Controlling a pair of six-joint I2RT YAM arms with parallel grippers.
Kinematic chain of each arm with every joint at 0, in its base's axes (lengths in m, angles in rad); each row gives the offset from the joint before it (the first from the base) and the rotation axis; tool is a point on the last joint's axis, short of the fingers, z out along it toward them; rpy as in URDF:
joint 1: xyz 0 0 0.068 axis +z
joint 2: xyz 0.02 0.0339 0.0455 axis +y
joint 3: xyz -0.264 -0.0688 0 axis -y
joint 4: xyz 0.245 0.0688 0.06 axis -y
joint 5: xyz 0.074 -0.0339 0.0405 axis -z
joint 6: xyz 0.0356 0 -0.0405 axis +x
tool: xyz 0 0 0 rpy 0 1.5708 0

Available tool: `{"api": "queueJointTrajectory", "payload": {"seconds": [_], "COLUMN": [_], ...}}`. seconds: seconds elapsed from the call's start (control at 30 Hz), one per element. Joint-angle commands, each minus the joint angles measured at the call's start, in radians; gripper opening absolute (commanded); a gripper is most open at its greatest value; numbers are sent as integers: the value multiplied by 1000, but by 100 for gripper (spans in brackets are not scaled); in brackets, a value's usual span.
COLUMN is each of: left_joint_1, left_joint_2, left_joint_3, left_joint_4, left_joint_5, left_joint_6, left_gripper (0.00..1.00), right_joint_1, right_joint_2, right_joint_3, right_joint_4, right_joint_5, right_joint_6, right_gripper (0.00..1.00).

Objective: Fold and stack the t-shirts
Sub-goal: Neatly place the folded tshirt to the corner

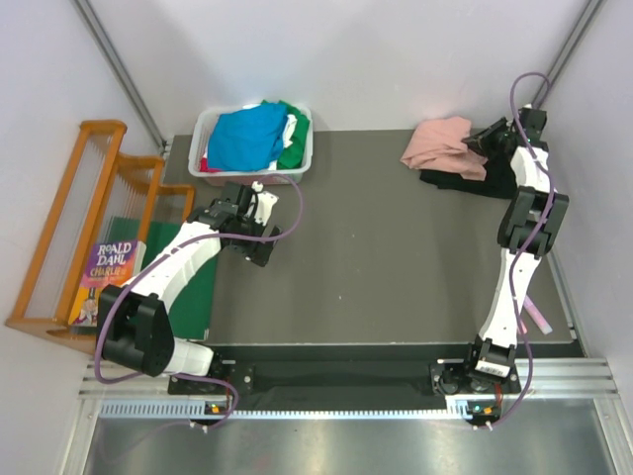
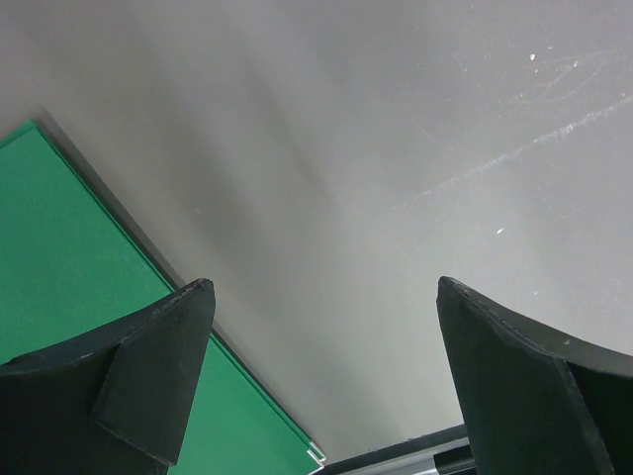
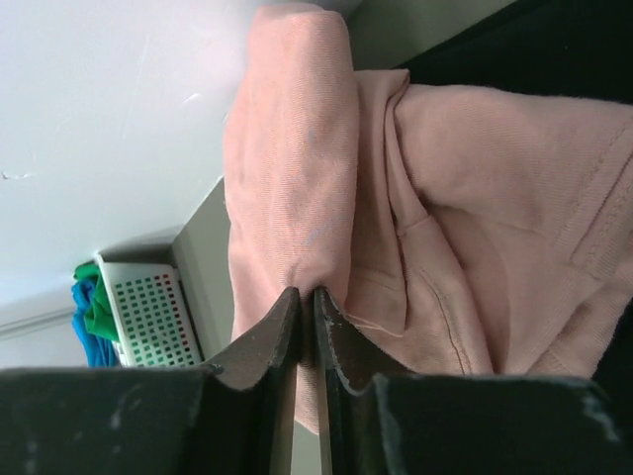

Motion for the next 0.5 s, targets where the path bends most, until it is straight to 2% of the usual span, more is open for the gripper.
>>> {"api": "queueJointTrajectory", "payload": {"seconds": [0.0,0.47], "left_joint_1": [4,4], "left_joint_2": [-30,-75], "left_joint_3": [13,10], "left_joint_4": [-5,-18], "left_joint_5": [5,28], "left_joint_6": [3,3], "left_gripper": [98,98], "right_joint_1": [7,-2], "right_joint_2": [-58,-293], "right_joint_3": [-5,-143], "right_joint_4": [17,6], "right_joint_5": [1,32], "right_joint_6": [-11,-40], "right_gripper": [10,8]}}
